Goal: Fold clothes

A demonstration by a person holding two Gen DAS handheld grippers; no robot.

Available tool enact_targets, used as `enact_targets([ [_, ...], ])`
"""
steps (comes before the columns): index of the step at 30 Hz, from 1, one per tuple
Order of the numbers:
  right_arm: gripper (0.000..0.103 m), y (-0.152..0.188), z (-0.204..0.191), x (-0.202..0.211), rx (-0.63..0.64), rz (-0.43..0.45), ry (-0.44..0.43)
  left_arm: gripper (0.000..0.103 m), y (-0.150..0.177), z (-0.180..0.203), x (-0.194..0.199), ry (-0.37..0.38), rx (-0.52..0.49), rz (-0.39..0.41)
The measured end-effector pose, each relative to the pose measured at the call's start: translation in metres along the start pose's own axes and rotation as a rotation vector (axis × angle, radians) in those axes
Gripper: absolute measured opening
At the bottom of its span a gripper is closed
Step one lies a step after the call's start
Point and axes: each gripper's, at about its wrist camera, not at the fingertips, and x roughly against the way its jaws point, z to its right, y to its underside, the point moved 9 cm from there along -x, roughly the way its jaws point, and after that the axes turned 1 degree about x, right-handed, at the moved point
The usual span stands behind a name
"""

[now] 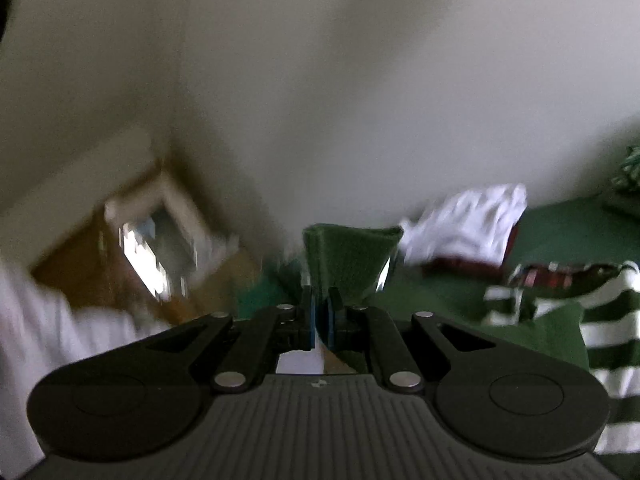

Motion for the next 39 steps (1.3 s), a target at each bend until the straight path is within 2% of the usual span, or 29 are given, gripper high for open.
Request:
enact_targets([
  [2, 0.006, 0.024, -0.011, 0.000, 0.032, -0.086, -0.010, 0.007, 0.003, -0.002, 0.000, -0.004, 0.014, 0.003],
  [8, 0.006, 0.094, -0.030, -0.004, 0.007, -0.281, -0.030, 0.007, 0.006, -0.002, 0.005, 0.006, 0.061, 0.015],
  [12, 0.006, 0.131, -0.027, -0.002, 0.025, -0.380, -0.006, 0.007, 0.011, -0.001, 0.011, 0.053, 0.126, 0.005],
  [17, 0.006, 0.168, -0.017, 0.011, 0.064, -0.498, 0.040, 0.007, 0.016, -0.002, 0.020, 0.030, 0.141, 0.015],
  [20, 0.007, 0.183, -0.003, 0.005, 0.071, -0.541, 0.051, 0.007, 0.015, -0.005, 0.030, 0.024, 0.169, 0.037],
  [22, 0.010, 0.191, 0.005, 0.000, 0.055, -0.550, 0.056, 0.009, 0.014, -0.006, 0.031, 0.035, 0.194, 0.042],
  [24, 0.014, 0.197, 0.011, -0.004, 0.029, -0.565, 0.057, 0.019, 0.016, -0.004, 0.031, 0.045, 0.213, 0.038],
  [26, 0.019, 0.198, 0.012, -0.005, 0.028, -0.574, 0.046, 0.022, 0.019, 0.000, 0.030, 0.052, 0.227, 0.033],
  [28, 0.029, 0.191, 0.009, -0.003, 0.032, -0.573, 0.022, 0.024, 0.021, 0.003, 0.029, 0.055, 0.232, 0.028],
  [31, 0.034, 0.171, 0.004, 0.003, 0.022, -0.541, -0.015, 0.030, 0.023, 0.009, 0.029, 0.059, 0.235, 0.032],
  [35, 0.038, 0.140, 0.003, 0.006, -0.034, -0.455, -0.066, 0.052, 0.021, 0.010, 0.031, 0.054, 0.248, 0.046],
  [39, 0.041, 0.157, 0.011, -0.019, -0.037, -0.479, -0.025, 0.053, 0.021, 0.012, 0.026, 0.027, 0.253, 0.037],
])
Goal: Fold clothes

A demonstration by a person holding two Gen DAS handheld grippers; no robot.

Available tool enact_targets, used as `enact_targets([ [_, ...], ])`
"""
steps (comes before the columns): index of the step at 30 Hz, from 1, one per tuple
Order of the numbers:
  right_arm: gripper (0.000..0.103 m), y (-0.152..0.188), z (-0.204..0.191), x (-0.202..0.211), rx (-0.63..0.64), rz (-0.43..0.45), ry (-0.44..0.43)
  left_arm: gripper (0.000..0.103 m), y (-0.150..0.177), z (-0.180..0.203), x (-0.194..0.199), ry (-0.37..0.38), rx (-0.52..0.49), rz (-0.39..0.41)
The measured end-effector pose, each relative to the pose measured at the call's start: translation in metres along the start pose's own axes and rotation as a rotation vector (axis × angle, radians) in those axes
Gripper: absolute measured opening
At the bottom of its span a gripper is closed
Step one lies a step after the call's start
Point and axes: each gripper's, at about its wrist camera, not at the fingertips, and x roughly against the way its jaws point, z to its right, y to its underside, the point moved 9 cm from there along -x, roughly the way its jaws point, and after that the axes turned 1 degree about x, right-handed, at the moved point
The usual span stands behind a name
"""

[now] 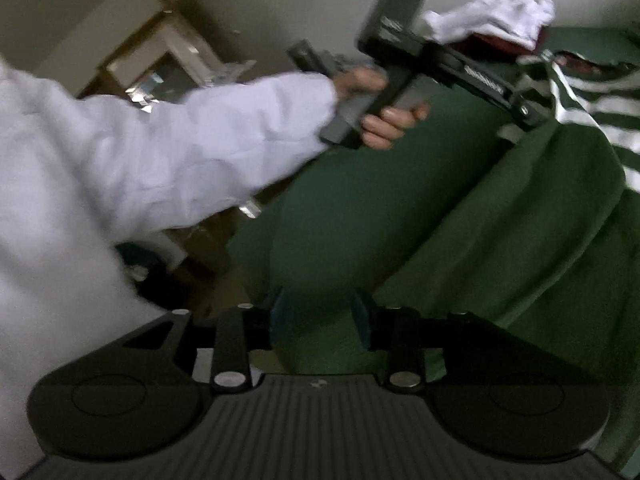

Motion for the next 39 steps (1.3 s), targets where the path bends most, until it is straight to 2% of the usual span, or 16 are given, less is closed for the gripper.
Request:
enact_targets([
  [5, 0.040, 0.008, 0.004, -0.039, -0.003, -0.045, 0.026, 0.052, -0.001, 0.007, -0.003, -0.029, -0.022, 0.001],
  [8, 0.032, 0.016, 0.003, -0.058, 0.008, -0.089, 0.032, 0.057, -0.002, 0.004, 0.004, -0.030, -0.011, 0.012],
  [11, 0.020, 0.019, 0.006, -0.066, 0.012, -0.104, 0.057, 0.066, -0.003, 0.002, 0.011, -0.032, -0.001, 0.023],
  [14, 0.001, 0.018, 0.011, -0.068, 0.004, -0.097, 0.083, 0.067, -0.003, -0.001, 0.022, -0.032, 0.006, 0.043],
  [19, 0.000, 0.019, 0.012, -0.067, 0.007, -0.102, 0.081, 0.075, -0.006, -0.002, 0.029, -0.007, 0.046, 0.085],
  [21, 0.000, 0.020, 0.012, -0.065, 0.008, -0.106, 0.077, 0.085, -0.008, -0.002, 0.032, 0.003, 0.062, 0.102],
  [23, 0.000, 0.021, 0.013, -0.065, 0.000, -0.109, 0.073, 0.086, -0.009, -0.002, 0.028, -0.001, 0.075, 0.106],
  [25, 0.000, 0.021, 0.015, -0.062, -0.015, -0.109, 0.069, 0.081, -0.009, -0.003, 0.018, -0.007, 0.085, 0.094],
  [26, 0.000, 0.022, 0.017, -0.061, -0.023, -0.109, 0.067, 0.071, -0.009, -0.002, 0.012, -0.015, 0.083, 0.088],
  [27, 0.000, 0.022, 0.017, -0.060, -0.024, -0.107, 0.067, 0.055, -0.009, -0.001, 0.005, -0.022, 0.082, 0.082],
  [28, 0.000, 0.023, 0.017, -0.060, -0.023, -0.105, 0.069, 0.046, -0.009, 0.000, -0.001, -0.029, 0.080, 0.075],
  [30, 0.000, 0.024, 0.016, -0.058, -0.026, -0.100, 0.072, 0.005, -0.008, 0.004, -0.011, -0.034, 0.071, 0.055],
  [31, 0.000, 0.025, 0.017, -0.057, -0.029, -0.097, 0.073, 0.000, -0.008, 0.006, -0.015, -0.039, 0.065, 0.048],
  [34, 0.000, 0.029, 0.017, -0.054, -0.042, -0.089, 0.076, 0.000, -0.007, 0.008, -0.011, -0.074, 0.026, 0.071],
  [36, 0.000, 0.031, 0.016, -0.051, -0.042, -0.092, 0.073, 0.000, -0.009, 0.007, 0.002, -0.065, 0.041, 0.114],
  [39, 0.000, 0.034, 0.017, -0.048, -0.050, -0.097, 0.063, 0.000, -0.005, -0.002, 0.007, -0.090, 0.049, 0.117],
])
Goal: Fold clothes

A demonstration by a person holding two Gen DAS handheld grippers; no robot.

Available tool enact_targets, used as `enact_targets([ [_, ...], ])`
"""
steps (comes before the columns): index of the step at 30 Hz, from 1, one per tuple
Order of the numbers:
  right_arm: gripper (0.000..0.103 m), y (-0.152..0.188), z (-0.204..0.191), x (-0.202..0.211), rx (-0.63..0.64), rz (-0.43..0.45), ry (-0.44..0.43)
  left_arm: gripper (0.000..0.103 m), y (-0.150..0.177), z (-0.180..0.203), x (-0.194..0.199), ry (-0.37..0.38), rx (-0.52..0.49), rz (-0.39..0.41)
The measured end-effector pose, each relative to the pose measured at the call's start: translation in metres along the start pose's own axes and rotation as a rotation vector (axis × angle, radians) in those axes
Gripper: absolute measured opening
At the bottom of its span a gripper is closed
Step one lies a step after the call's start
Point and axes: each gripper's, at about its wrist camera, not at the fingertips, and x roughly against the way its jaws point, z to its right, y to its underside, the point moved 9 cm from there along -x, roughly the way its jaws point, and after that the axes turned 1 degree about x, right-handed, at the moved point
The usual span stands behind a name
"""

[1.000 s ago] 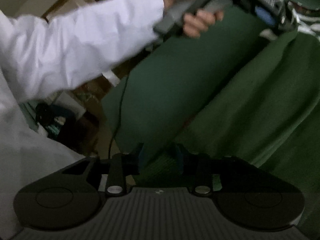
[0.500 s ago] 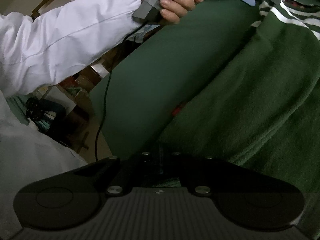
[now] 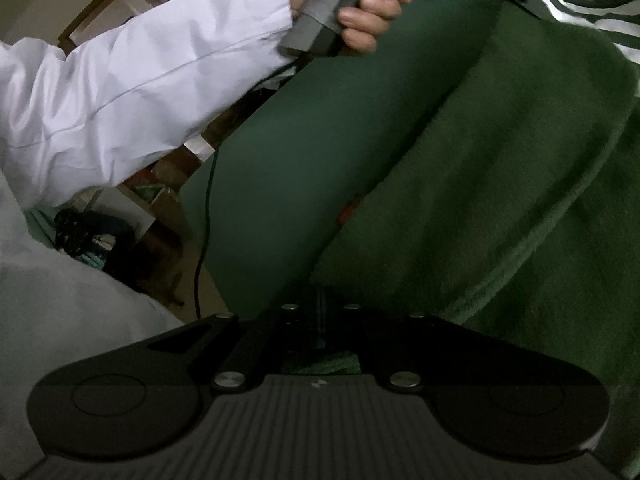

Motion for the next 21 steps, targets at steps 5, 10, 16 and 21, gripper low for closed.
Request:
enact_targets([
  [5, 0.009, -0.003, -0.003, 0.010, -0.013, -0.013, -0.045, 0.000, 0.010, -0.007, -0.008, -0.024, 0.022, -0.017],
  [10, 0.035, -0.002, -0.007, 0.017, 0.051, -0.003, -0.017, 0.000, 0.011, -0.009, -0.005, -0.046, 0.026, 0.002],
  [16, 0.020, 0.005, -0.012, 0.012, 0.016, -0.086, -0.089, 0.000, 0.017, -0.015, -0.011, -0.089, 0.021, -0.021],
  [21, 0.015, -0.015, -0.009, 0.032, 0.020, 0.009, -0.053, 0.008, 0.017, -0.009, 0.009, -0.126, 0.020, 0.014],
])
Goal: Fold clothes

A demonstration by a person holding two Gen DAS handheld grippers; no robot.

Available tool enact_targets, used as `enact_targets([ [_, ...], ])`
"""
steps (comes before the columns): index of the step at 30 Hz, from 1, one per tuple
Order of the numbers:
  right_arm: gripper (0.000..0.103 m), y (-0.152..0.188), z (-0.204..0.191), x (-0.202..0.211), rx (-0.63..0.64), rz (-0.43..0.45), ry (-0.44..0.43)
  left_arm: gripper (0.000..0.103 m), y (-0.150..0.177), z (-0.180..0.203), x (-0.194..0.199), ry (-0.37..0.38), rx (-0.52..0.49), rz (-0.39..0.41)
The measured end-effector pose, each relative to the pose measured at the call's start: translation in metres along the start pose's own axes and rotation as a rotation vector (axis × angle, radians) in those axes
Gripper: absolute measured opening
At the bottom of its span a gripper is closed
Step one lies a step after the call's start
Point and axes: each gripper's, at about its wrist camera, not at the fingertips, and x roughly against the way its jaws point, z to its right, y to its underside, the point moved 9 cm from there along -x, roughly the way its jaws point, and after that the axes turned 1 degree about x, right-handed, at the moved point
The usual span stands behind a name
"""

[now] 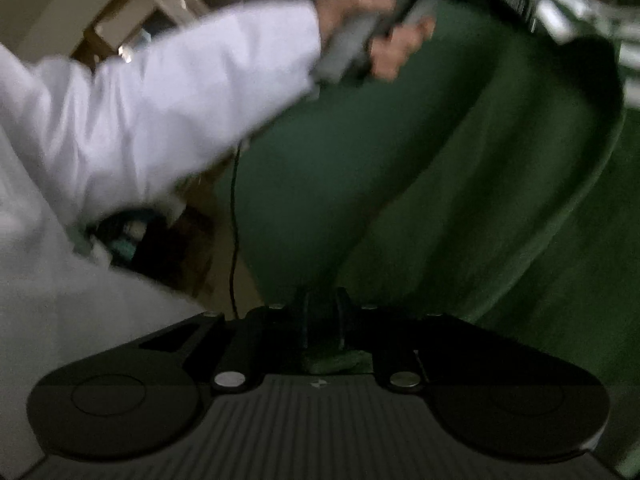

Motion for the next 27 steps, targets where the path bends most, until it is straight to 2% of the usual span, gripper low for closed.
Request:
enact_targets([
  [2, 0.016, -0.004, 0.006, -0.001, -0.003, 0.033, 0.044, 0.011, 0.000, 0.002, 0.013, -0.019, 0.005, 0.026],
  [4, 0.015, 0.004, 0.017, -0.008, -0.022, 0.008, 0.079, 0.011, 0.000, 0.004, 0.026, -0.037, 0.010, 0.052],
  [9, 0.015, 0.018, 0.019, 0.010, -0.025, -0.008, 0.046, 0.009, -0.001, 0.010, 0.058, -0.083, 0.022, 0.117],
  [11, 0.017, 0.015, 0.016, 0.023, -0.023, 0.038, 0.023, 0.008, -0.001, 0.012, 0.072, -0.102, 0.026, 0.143],
  [12, 0.021, 0.014, 0.017, 0.027, -0.027, 0.051, 0.029, 0.008, 0.001, 0.014, 0.077, -0.107, 0.030, 0.149],
  [13, 0.026, 0.015, 0.021, 0.028, -0.036, 0.046, 0.052, 0.008, 0.011, 0.021, 0.073, -0.090, 0.039, 0.125],
  [15, 0.024, 0.020, 0.025, 0.020, -0.049, 0.013, 0.096, 0.008, 0.031, 0.036, 0.065, -0.056, 0.058, 0.078],
  [16, 0.020, 0.023, 0.025, 0.016, -0.052, 0.002, 0.107, 0.008, 0.041, 0.043, 0.061, -0.043, 0.066, 0.053],
  [17, 0.021, 0.022, 0.020, 0.013, -0.052, 0.010, 0.107, 0.008, 0.050, 0.046, 0.055, -0.054, 0.066, 0.027],
  [20, 0.023, 0.019, 0.015, 0.037, -0.017, 0.099, 0.103, 0.008, 0.071, 0.048, 0.047, -0.110, 0.064, -0.012],
  [23, 0.029, 0.010, 0.025, 0.064, -0.026, 0.210, 0.192, 0.009, 0.073, 0.042, 0.057, -0.180, 0.075, 0.004],
  [24, 0.033, 0.008, 0.031, 0.075, -0.033, 0.258, 0.242, 0.008, 0.072, 0.040, 0.063, -0.204, 0.072, 0.011],
  [26, 0.035, 0.009, 0.043, 0.103, -0.033, 0.388, 0.391, 0.007, 0.070, 0.037, 0.073, -0.245, 0.067, 0.025],
  [27, 0.038, 0.011, 0.047, 0.118, -0.026, 0.463, 0.481, 0.007, 0.071, 0.038, 0.078, -0.233, 0.073, 0.032],
])
